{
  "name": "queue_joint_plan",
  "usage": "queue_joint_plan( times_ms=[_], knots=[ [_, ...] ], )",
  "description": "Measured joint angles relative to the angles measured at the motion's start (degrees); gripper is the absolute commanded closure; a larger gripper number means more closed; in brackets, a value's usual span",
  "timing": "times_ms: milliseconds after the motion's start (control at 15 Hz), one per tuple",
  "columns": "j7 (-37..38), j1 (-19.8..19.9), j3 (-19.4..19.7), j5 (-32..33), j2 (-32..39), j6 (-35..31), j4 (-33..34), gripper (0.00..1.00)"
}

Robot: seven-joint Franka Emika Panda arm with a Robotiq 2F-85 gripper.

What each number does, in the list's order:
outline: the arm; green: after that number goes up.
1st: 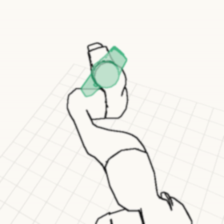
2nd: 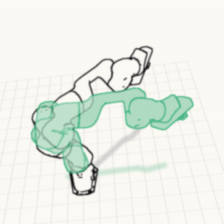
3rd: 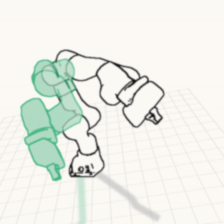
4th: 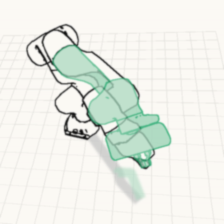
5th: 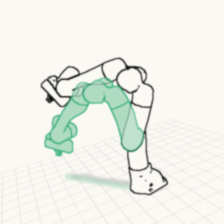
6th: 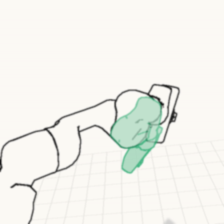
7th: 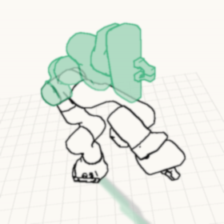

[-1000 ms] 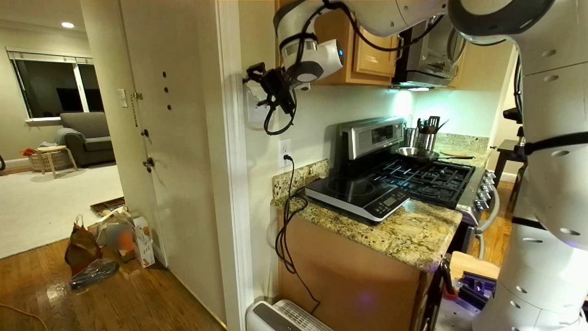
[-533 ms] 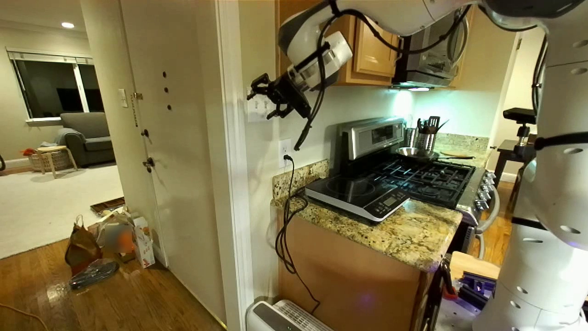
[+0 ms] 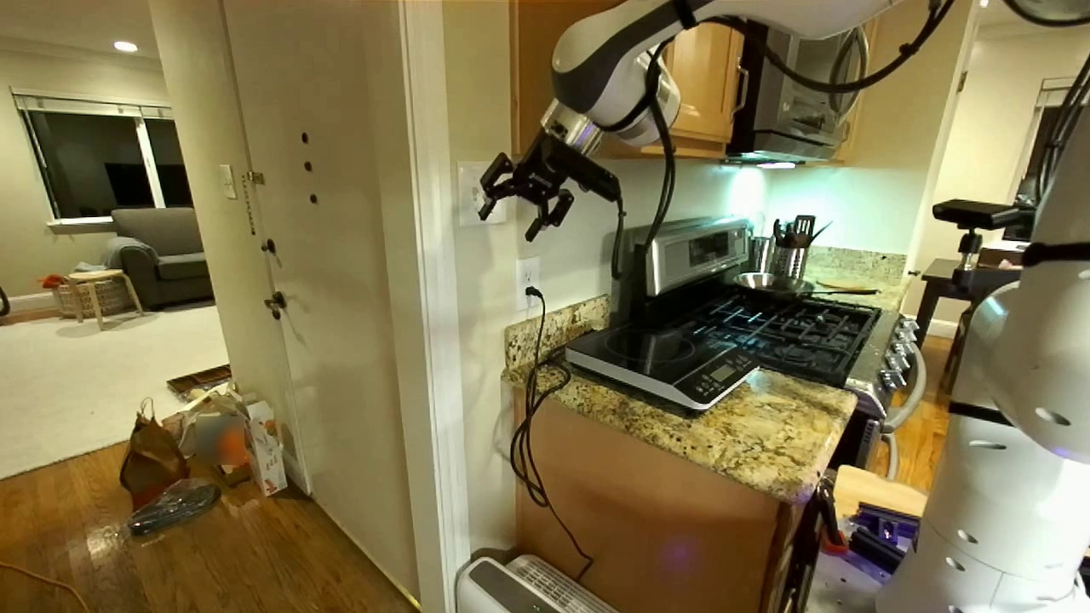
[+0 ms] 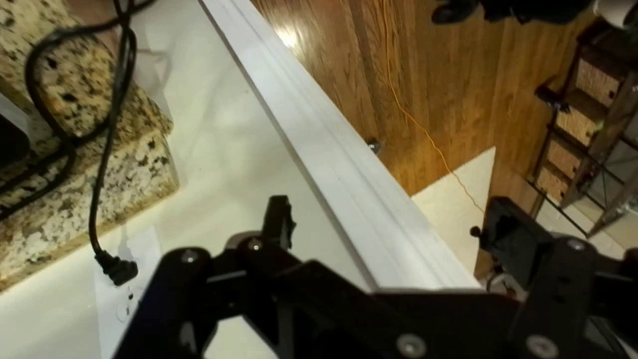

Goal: Turn on the left switch

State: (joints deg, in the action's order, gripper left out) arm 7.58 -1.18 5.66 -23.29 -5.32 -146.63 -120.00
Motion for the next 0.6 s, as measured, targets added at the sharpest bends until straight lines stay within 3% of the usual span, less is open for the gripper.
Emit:
queue_joint_plan(
  times_ms=[133, 333, 600],
  knots=[
    [3.24, 0.05, -1.37, 5.30, -2.82, 8.54, -0.57, 0.00],
    [5.45, 0.01, -3.83, 8.23, -6.13, 20.00, -1.23, 0.00],
    [6.63, -0.06, -6.19, 9.27, -8.11, 26.89, -2.05, 0.00]
  ],
)
